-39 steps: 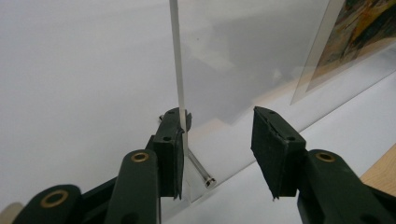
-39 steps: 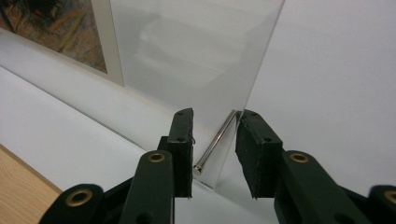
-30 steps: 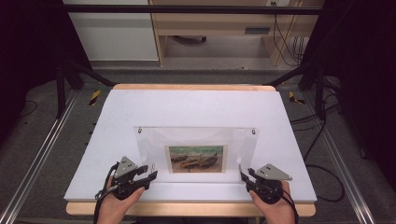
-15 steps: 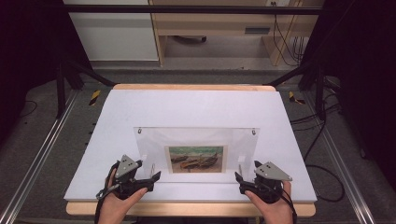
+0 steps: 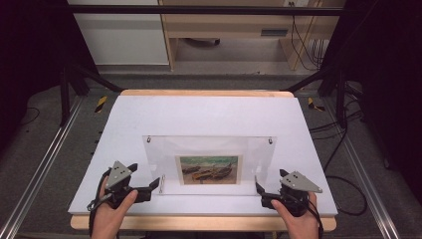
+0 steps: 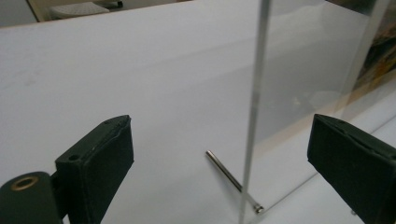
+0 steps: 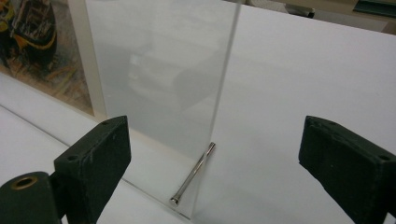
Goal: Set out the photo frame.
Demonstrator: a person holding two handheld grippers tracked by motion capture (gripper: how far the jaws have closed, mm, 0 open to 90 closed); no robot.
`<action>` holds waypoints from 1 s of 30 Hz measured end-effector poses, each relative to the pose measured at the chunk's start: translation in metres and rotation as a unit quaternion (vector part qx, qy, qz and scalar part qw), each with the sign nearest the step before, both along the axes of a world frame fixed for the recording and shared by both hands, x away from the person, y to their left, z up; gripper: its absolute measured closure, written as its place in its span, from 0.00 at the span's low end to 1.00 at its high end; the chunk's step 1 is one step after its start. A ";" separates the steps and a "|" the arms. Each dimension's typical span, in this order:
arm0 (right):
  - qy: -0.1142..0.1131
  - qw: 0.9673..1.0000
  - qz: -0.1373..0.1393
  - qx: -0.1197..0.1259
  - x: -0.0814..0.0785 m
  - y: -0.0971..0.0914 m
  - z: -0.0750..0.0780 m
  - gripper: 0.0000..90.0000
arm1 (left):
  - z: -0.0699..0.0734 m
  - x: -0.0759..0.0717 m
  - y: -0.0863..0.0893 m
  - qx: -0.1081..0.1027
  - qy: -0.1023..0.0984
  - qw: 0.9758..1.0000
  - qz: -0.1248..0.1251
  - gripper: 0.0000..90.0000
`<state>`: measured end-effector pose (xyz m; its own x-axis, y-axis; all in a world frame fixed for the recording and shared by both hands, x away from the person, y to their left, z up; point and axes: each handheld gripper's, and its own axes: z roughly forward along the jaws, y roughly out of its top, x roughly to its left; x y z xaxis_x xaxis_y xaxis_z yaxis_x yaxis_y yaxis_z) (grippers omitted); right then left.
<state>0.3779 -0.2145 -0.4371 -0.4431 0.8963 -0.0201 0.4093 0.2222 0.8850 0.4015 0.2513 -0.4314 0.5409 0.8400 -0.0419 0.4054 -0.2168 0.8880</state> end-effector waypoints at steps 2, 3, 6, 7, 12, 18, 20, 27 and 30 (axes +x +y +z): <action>-0.001 1.000 -0.002 0.003 0.000 -0.002 0.000 0.11 | 0.000 0.001 0.004 -0.005 0.001 1.000 0.004 0.07; -0.001 1.000 -0.002 0.003 0.000 -0.003 0.001 0.11 | 0.001 0.001 0.008 -0.006 0.004 1.000 0.006 0.07; -0.002 1.000 -0.008 0.009 -0.001 -0.009 0.002 0.11 | 0.003 0.002 0.017 -0.012 0.000 1.000 0.015 0.07; -0.002 1.000 -0.008 0.009 -0.001 -0.009 0.002 0.11 | 0.003 0.002 0.020 -0.015 -0.001 1.000 0.018 0.07; -0.002 1.000 -0.022 0.011 -0.002 -0.020 0.003 0.11 | 0.002 0.006 0.039 -0.016 0.000 0.999 0.043 0.07; -0.003 0.999 -0.048 0.014 -0.003 -0.038 0.003 0.11 | 0.000 0.009 0.056 -0.010 0.001 0.997 0.077 0.10; -0.001 0.999 -0.052 0.016 -0.003 -0.040 0.003 0.11 | -0.001 0.010 0.058 -0.007 0.001 0.997 0.081 0.10; 0.004 0.997 -0.081 0.005 0.001 -0.048 -0.001 0.13 | -0.006 0.015 0.060 0.009 0.004 0.996 0.087 0.10; 0.009 0.996 -0.090 -0.012 0.005 -0.050 -0.004 0.13 | -0.010 0.019 0.061 0.026 0.009 0.996 0.083 0.10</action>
<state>0.3830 -0.2648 -0.4413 -0.2754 0.9607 -0.0356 0.4600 0.1642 0.8726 0.4206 0.3122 -0.4415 0.3936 0.9193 -0.0054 0.4560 -0.1901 0.8694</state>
